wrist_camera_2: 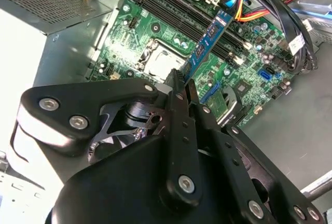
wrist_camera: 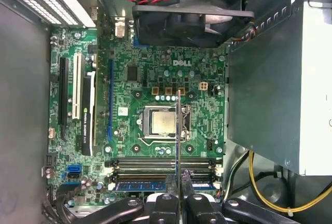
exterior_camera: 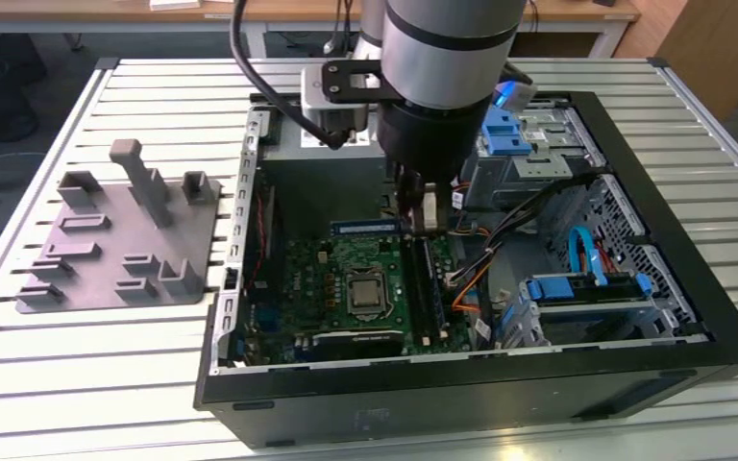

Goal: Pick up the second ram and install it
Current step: 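Pick up the second ram and move it above second insertion slot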

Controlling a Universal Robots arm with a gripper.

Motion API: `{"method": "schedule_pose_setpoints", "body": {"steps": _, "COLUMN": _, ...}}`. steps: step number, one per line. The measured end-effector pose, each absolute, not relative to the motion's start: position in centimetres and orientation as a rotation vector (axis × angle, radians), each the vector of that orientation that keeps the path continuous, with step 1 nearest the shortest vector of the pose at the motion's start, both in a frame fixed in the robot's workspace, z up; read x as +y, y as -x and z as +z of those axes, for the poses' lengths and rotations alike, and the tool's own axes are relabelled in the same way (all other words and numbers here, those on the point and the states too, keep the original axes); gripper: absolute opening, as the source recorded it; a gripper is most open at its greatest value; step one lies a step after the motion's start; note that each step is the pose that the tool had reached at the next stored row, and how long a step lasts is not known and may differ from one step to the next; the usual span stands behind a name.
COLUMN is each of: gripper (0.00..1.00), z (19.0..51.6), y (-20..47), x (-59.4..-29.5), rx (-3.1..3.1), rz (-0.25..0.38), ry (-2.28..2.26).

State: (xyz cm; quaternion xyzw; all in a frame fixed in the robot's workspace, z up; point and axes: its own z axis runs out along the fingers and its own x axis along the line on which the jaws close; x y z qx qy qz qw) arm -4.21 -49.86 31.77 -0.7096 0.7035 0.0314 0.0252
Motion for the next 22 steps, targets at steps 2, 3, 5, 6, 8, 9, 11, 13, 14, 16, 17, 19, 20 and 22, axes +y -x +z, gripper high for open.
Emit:
{"method": "schedule_pose_setpoints", "body": {"steps": 2, "gripper": 0.14, "z": 31.7, "y": 4.2, "x": -49.9, "rx": 2.175, "rz": 0.097, "ry": 2.194}}
{"method": "schedule_pose_setpoints", "body": {"steps": 3, "gripper": 0.14, "z": 31.6, "y": 4.2, "x": -49.9, "rx": 2.175, "rz": 0.097, "ry": 2.194}}
{"method": "schedule_pose_setpoints", "body": {"steps": 5, "gripper": 0.14, "z": 31.5, "y": 4.2, "x": -49.9, "rx": 2.176, "rz": 0.097, "ry": 2.194}}
{"method": "schedule_pose_setpoints", "body": {"steps": 6, "gripper": 0.14, "z": 31.4, "y": 4.1, "x": -49.9, "rx": 2.176, "rz": 0.097, "ry": 2.194}}
{"method": "schedule_pose_setpoints", "body": {"steps": 8, "gripper": 0.14, "z": 31.3, "y": 4.1, "x": -49.9, "rx": 2.175, "rz": 0.097, "ry": 2.194}}
{"method": "schedule_pose_setpoints", "body": {"steps": 9, "gripper": 0.14, "z": 31.2, "y": 4.1, "x": -49.9, "rx": 2.175, "rz": 0.097, "ry": 2.194}}
{"method": "schedule_pose_setpoints", "body": {"steps": 11, "gripper": 0.14, "z": 31.1, "y": 4.1, "x": -49.9, "rx": 2.175, "rz": 0.097, "ry": 2.194}}
{"method": "schedule_pose_setpoints", "body": {"steps": 13, "gripper": 0.14, "z": 30.9, "y": 4.1, "x": -50.0, "rx": 2.175, "rz": 0.097, "ry": 2.194}}
{"method": "schedule_pose_setpoints", "body": {"steps": 14, "gripper": 0.14, "z": 30.9, "y": 4.0, "x": -50.0, "rx": 2.175, "rz": 0.097, "ry": 2.194}}
{"method": "schedule_pose_setpoints", "body": {"steps": 16, "gripper": 0.14, "z": 30.7, "y": 4.0, "x": -50.0, "rx": 2.175, "rz": 0.097, "ry": 2.194}}
{"method": "schedule_pose_setpoints", "body": {"steps": 17, "gripper": 0.14, "z": 30.6, "y": 4.0, "x": -50.0, "rx": 2.175, "rz": 0.097, "ry": 2.194}}
{"method": "schedule_pose_setpoints", "body": {"steps": 19, "gripper": 0.14, "z": 30.5, "y": 3.9, "x": -50.1, "rx": 2.175, "rz": 0.097, "ry": 2.194}}
{"method": "schedule_pose_setpoints", "body": {"steps": 20, "gripper": 0.14, "z": 30.4, "y": 3.9, "x": -50.1, "rx": 2.175, "rz": 0.097, "ry": 2.194}}
{"method": "schedule_pose_setpoints", "body": {"steps": 22, "gripper": 0.14, "z": 30.4, "y": 3.9, "x": -50.1, "rx": 2.176, "rz": 0.097, "ry": 2.194}}
